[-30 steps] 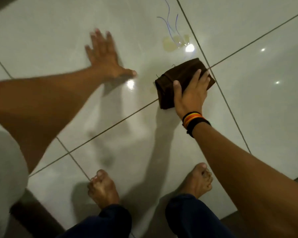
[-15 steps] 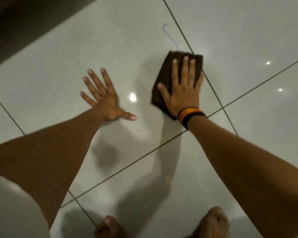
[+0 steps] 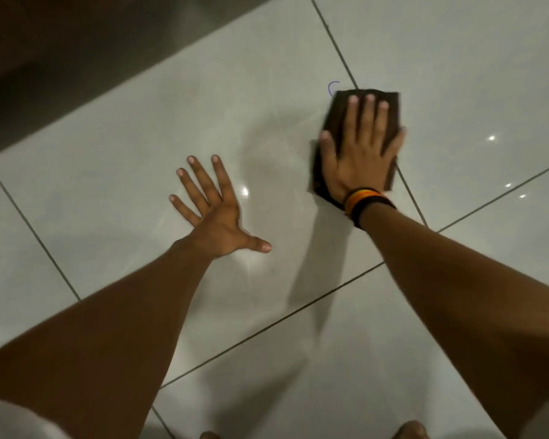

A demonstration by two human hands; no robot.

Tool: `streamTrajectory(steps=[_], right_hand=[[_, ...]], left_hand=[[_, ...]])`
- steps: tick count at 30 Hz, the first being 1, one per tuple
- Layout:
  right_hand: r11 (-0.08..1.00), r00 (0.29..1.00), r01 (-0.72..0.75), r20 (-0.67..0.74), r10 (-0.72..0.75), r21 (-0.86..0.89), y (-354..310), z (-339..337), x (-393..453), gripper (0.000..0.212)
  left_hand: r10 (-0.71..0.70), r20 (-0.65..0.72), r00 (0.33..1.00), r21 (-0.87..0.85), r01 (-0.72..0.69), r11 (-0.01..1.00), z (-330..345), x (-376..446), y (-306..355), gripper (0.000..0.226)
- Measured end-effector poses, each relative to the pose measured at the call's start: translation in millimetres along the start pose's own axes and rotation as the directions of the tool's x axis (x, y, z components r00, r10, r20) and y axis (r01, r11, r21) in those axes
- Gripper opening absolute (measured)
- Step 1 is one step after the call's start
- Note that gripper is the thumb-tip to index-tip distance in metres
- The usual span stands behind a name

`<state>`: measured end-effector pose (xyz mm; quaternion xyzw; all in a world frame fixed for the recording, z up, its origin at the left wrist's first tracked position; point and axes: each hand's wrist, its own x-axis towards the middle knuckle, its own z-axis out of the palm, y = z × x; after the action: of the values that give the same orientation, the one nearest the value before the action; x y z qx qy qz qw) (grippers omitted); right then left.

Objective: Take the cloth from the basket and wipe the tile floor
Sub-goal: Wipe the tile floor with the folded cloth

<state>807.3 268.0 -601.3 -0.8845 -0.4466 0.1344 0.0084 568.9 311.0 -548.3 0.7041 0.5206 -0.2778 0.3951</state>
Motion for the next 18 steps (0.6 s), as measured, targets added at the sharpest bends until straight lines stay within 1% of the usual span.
streamTrajectory(steps=[1, 2, 3, 4, 5, 6, 7, 8, 9, 11, 12, 13, 14, 15, 16, 18], right_hand=[[0.994, 0.994, 0.11, 0.002, -0.11, -0.018, -17, 7, -3, 0.075], [0.97, 0.971, 0.239, 0.02, -0.238, -0.043, -26, 14, -16, 0.073], [0.926, 0.928, 0.371, 0.072, -0.367, -0.065, -27, 17, -36, 0.072], [0.867, 0.868, 0.491, 0.134, -0.478, -0.087, -17, 16, -57, 0.071], [0.812, 0.812, 0.575, 0.197, -0.55, -0.104, 2, 12, -74, 0.071], [0.773, 0.772, 0.623, 0.252, -0.583, -0.121, 26, 5, -84, 0.071], [0.765, 0.76, 0.632, 0.29, -0.581, -0.123, 49, -4, -83, 0.071], [0.797, 0.787, 0.592, 0.298, -0.54, -0.119, 69, -14, -75, 0.072], [0.852, 0.837, 0.511, 0.294, -0.462, -0.114, 82, -21, -60, 0.073], [0.953, 0.94, 0.285, 0.224, -0.257, -0.1, 81, -30, -14, 0.074], [0.981, 0.971, 0.178, 0.177, -0.162, -0.078, 68, -31, 13, 0.075], [0.993, 0.985, 0.106, 0.14, -0.097, -0.058, 48, -30, 38, 0.076], [0.995, 0.989, 0.09, 0.12, -0.083, -0.053, 24, -28, 58, 0.077], [0.99, 0.985, 0.128, 0.12, -0.12, -0.062, 1, -23, 69, 0.078], [0.973, 0.968, 0.219, 0.139, -0.207, -0.073, -20, -17, 69, 0.078], [0.897, 0.893, 0.429, 0.201, -0.402, -0.109, -44, -6, 38, 0.076]], left_hand=[[-0.001, 0.001, 1.0, 0.003, 0.001, 1.0, 1, 1, -1, 0.185], [-0.007, 0.006, 1.0, 0.001, 0.007, 1.0, 1, 0, -2, 0.185], [-0.013, 0.012, 1.0, -0.001, 0.013, 1.0, 0, -1, -3, 0.185], [-0.015, 0.017, 1.0, 0.002, 0.015, 1.0, -1, -2, -3, 0.185], [-0.014, 0.02, 1.0, 0.006, 0.014, 1.0, -1, -3, -3, 0.185], [-0.014, 0.023, 1.0, 0.005, 0.013, 1.0, -2, -3, -1, 0.185], [-0.017, 0.024, 1.0, 0.001, 0.017, 1.0, -3, -3, 0, 0.185], [-0.023, 0.023, 0.999, 0.003, 0.023, 1.0, -4, -2, 1, 0.186], [-0.029, 0.021, 0.999, 0.012, 0.028, 1.0, -5, -2, 1, 0.186], [-0.022, 0.015, 1.0, 0.023, 0.021, 1.0, -3, 0, -2, 0.186], [-0.012, 0.012, 1.0, 0.02, 0.012, 1.0, -1, 1, -3, 0.186], [-0.005, 0.01, 1.0, 0.019, 0.005, 1.0, 1, 3, -3, 0.186], [-0.002, 0.011, 1.0, 0.023, 0.002, 1.0, 3, 4, -4, 0.186], [-0.005, 0.013, 1.0, 0.028, 0.005, 1.0, 3, 5, -5, 0.185], [-0.014, 0.017, 1.0, 0.028, 0.013, 1.0, 3, 5, -6, 0.185], [-0.023, 0.022, 0.999, 0.02, 0.023, 1.0, 1, 4, -8, 0.184]])
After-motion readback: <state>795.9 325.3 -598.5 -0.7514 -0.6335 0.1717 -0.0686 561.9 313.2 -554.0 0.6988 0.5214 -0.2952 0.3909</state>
